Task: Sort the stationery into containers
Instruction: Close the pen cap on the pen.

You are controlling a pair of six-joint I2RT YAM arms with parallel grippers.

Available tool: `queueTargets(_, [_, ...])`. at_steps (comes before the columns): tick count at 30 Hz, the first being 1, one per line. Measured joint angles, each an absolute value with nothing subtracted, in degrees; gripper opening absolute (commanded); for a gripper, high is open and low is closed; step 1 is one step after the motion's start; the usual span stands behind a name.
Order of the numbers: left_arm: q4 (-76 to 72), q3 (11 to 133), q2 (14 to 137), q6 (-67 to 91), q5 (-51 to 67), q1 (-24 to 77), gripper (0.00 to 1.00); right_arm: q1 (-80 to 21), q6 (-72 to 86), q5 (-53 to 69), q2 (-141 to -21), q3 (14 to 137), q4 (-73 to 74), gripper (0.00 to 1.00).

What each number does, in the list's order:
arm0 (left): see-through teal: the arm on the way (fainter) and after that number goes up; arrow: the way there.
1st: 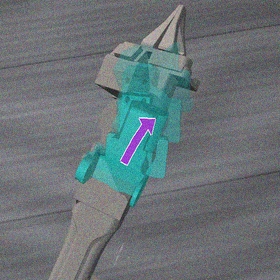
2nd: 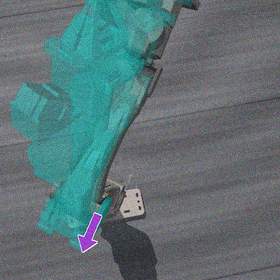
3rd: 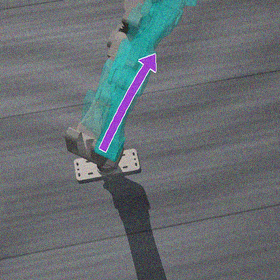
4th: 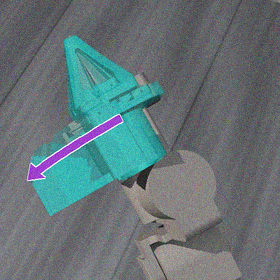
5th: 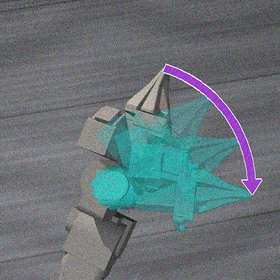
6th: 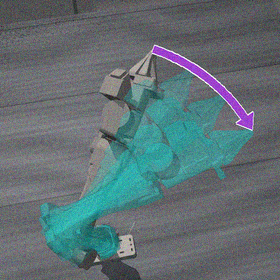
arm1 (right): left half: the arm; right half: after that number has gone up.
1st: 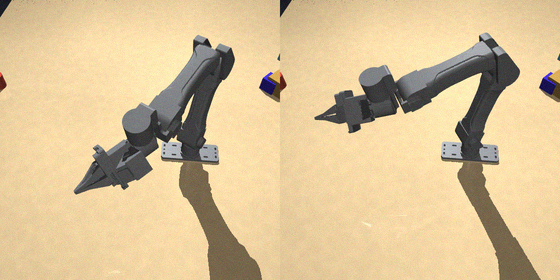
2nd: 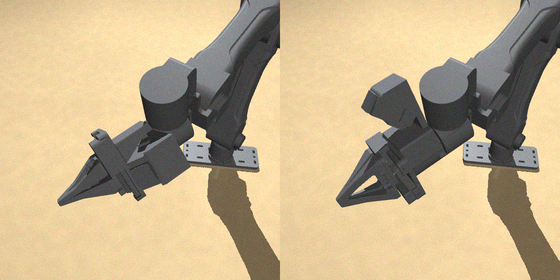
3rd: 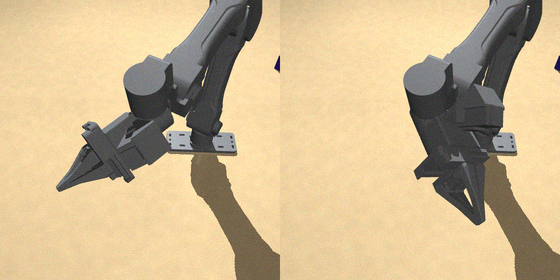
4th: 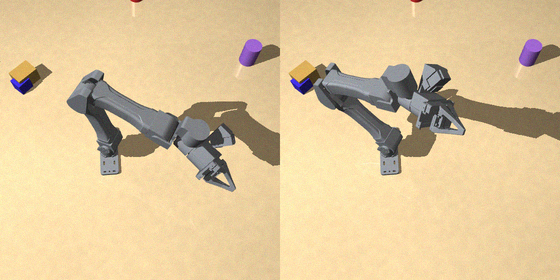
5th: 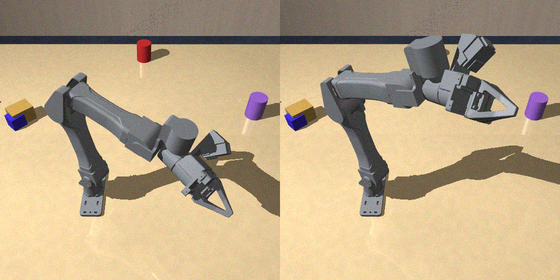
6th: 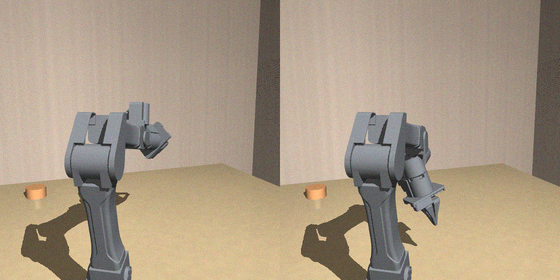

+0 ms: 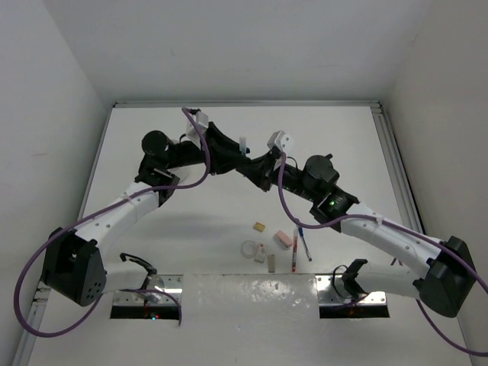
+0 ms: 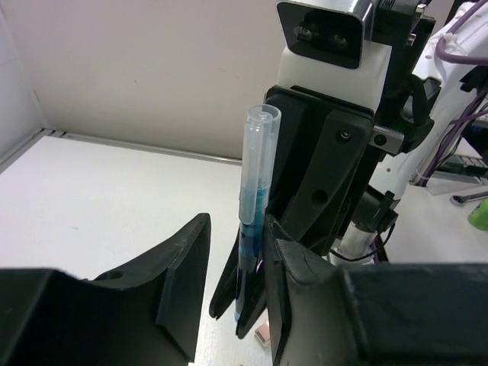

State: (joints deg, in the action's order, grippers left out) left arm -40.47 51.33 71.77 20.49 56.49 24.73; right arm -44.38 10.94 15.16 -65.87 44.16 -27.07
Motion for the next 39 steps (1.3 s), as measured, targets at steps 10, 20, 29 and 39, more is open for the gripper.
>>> queueTargets(10, [-38.15,51.33,71.70,18.85,56.55,25.80,0.02,-44.73,11.00,14.52,-65.60,44.16,-26.74,0.00])
queueTargets(20, [-31.77,51.75,71.48,15.16,51.29,25.89,0.00,-44.84,11.81,13.80,-64.38,44.12,-23.97,0.81])
queueTargets(29, [-19.40,52.64,71.22,7.55,45.65,25.78,0.00,-43.05,7.51,12.12,-56.34,49.01,-8.03,0.86])
queueTargets(39, [-16.43,52.64,70.74,3.75,46.26,26.79,0.00,-42.48,9.13,12.60,-65.67,60.47,-10.26,0.76])
